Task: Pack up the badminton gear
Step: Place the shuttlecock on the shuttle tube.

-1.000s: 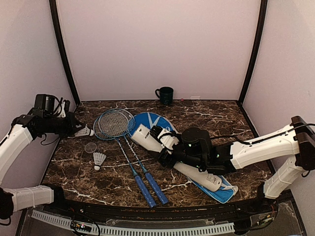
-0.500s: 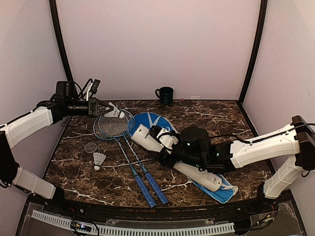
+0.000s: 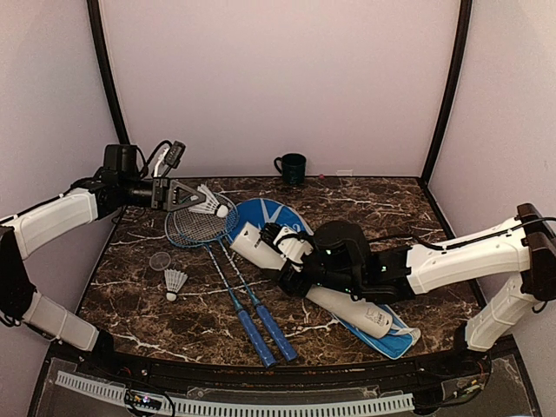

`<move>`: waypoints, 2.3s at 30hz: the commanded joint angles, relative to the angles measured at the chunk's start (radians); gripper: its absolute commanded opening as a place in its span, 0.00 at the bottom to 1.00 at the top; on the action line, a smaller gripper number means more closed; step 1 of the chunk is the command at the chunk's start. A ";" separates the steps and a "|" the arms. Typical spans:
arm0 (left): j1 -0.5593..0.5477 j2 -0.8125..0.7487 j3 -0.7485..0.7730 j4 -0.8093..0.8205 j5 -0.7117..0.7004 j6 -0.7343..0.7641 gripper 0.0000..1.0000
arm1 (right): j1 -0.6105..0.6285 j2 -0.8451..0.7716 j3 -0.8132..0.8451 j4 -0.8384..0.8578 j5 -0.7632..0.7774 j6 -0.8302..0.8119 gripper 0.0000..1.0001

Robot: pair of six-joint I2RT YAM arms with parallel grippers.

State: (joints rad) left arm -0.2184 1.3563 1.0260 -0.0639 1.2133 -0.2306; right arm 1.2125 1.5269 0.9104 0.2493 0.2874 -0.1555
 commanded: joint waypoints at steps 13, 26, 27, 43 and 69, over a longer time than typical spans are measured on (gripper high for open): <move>-0.110 0.038 0.024 -0.126 0.087 0.112 0.00 | 0.002 0.031 0.056 0.034 -0.012 -0.003 0.72; -0.175 0.060 0.028 -0.155 0.098 0.134 0.00 | 0.001 0.051 0.073 0.044 -0.011 0.000 0.72; -0.178 0.060 0.028 -0.157 0.098 0.134 0.00 | 0.001 0.053 0.074 0.045 -0.010 0.001 0.72; -0.239 0.110 0.027 -0.157 0.101 0.133 0.00 | 0.001 0.054 0.082 0.080 -0.010 0.008 0.72; -0.355 0.201 0.015 -0.094 0.137 0.089 0.00 | 0.014 0.059 0.090 0.098 -0.035 -0.003 0.72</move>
State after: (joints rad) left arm -0.5411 1.5501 1.0439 -0.1989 1.2995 -0.1165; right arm 1.2274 1.5803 0.9573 0.2466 0.2317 -0.1650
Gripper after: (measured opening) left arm 0.011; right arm 0.717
